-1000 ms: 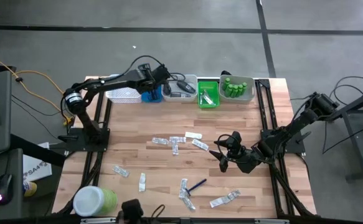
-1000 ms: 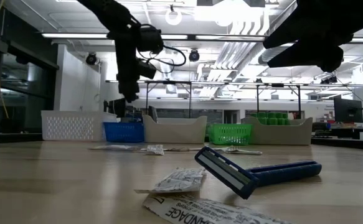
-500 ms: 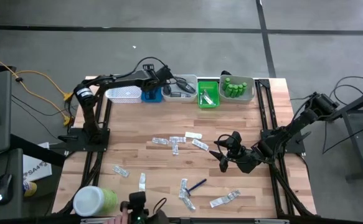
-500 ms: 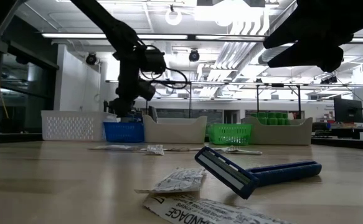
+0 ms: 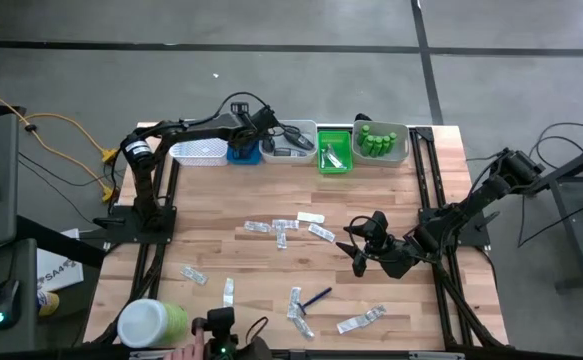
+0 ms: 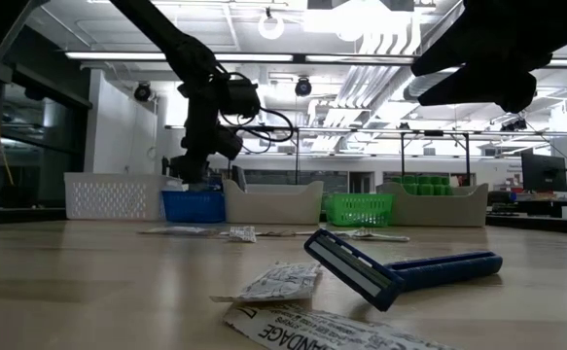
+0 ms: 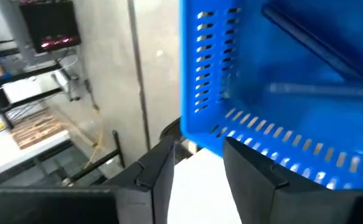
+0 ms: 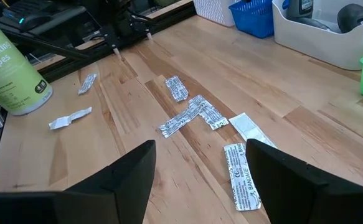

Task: Pick & Place Travel size toiletries
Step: Put the razor into the blue bin

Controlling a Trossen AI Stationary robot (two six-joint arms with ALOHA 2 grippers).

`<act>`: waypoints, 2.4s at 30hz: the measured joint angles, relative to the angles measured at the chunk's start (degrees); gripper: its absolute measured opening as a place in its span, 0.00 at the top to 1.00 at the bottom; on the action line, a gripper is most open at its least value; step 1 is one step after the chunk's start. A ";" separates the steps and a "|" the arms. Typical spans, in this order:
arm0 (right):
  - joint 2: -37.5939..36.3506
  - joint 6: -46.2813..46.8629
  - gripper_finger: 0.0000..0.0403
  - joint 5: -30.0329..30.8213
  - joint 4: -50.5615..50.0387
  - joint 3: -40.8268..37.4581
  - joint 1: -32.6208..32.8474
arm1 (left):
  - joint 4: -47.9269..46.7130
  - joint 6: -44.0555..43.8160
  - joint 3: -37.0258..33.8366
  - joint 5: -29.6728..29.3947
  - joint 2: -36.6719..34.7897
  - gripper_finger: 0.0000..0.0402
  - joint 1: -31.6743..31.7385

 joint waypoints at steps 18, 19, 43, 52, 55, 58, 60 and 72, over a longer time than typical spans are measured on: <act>0.00 0.20 0.40 -0.47 0.00 0.00 0.00 | -18.11 -20.52 6.65 0.22 -1.42 0.65 -10.10; 0.00 0.20 0.40 -0.97 0.00 0.00 0.00 | -20.75 -23.10 7.37 2.36 -1.42 0.65 -11.17; 7.25 -3.97 0.40 -22.56 16.00 3.10 -1.15 | -12.05 -53.53 -14.48 7.29 -24.49 0.65 -44.76; 16.89 -4.78 0.40 -25.56 12.51 15.80 -1.31 | -6.72 -67.07 -24.14 -1.35 -30.90 0.65 -59.65; 20.08 -2.78 0.40 -27.07 7.91 21.66 -1.29 | -6.82 -70.52 -25.35 -4.06 -31.30 0.65 -64.20; 23.87 -0.25 0.40 -28.72 0.65 28.46 -1.29 | -7.15 -73.41 -25.98 -7.55 -31.23 0.65 -68.91; 26.23 0.44 0.40 -28.98 -4.59 33.17 -1.29 | -6.82 -74.69 -26.14 -9.92 -31.23 0.65 -71.82; 37.44 10.07 0.40 -31.48 -18.29 47.08 -1.96 | -8.48 -76.12 -26.47 -17.47 -31.45 0.65 -82.25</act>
